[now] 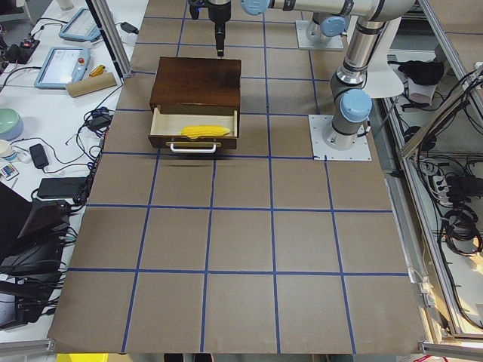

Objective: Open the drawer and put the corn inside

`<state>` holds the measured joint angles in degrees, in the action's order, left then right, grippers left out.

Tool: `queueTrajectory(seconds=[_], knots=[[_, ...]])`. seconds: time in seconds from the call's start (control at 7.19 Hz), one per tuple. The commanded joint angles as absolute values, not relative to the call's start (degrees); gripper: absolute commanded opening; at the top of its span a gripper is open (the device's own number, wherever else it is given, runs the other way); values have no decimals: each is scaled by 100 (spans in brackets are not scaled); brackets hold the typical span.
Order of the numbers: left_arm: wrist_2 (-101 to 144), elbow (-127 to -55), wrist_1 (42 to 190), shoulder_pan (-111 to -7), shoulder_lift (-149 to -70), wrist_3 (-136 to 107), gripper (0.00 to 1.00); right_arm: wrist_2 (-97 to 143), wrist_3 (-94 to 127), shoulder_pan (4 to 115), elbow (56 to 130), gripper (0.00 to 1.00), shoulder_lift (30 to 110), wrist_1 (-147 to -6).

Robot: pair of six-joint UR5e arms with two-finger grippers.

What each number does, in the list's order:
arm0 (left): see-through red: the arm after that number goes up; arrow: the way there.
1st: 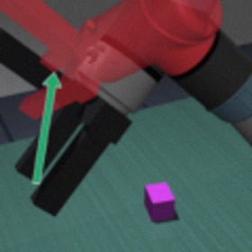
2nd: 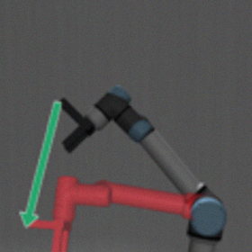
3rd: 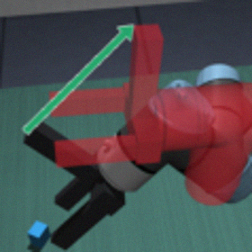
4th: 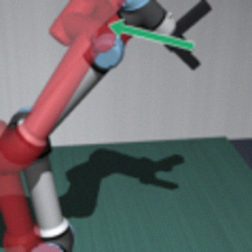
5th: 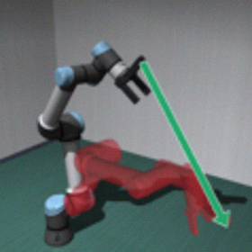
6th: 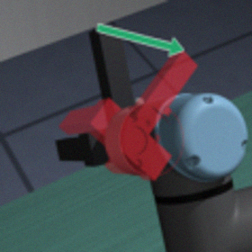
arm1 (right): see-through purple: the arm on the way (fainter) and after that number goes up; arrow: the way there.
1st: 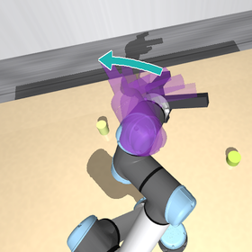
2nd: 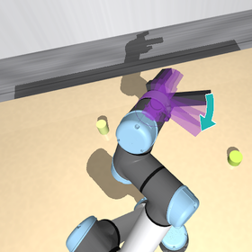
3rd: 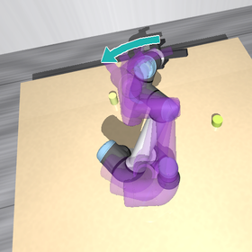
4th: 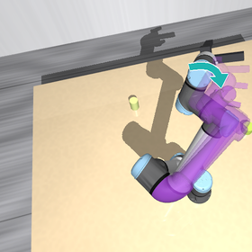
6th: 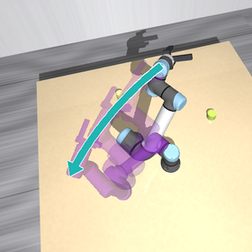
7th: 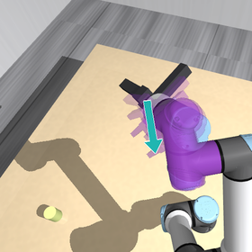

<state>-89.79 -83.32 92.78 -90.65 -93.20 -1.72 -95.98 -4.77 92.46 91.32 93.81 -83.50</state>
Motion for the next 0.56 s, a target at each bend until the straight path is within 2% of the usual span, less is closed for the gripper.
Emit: queueTrajectory(seconds=[0.0, 0.42], knots=[[-8956, -8376, 9308, -9141, -9255, -185, 100, -9598, -483, 9246, 9132, 100, 9387, -8350], [-8982, -8394, 9360, -9141, -9220, -185, 100, -9606, -475, 9246, 9132, 100, 9387, -8350]])
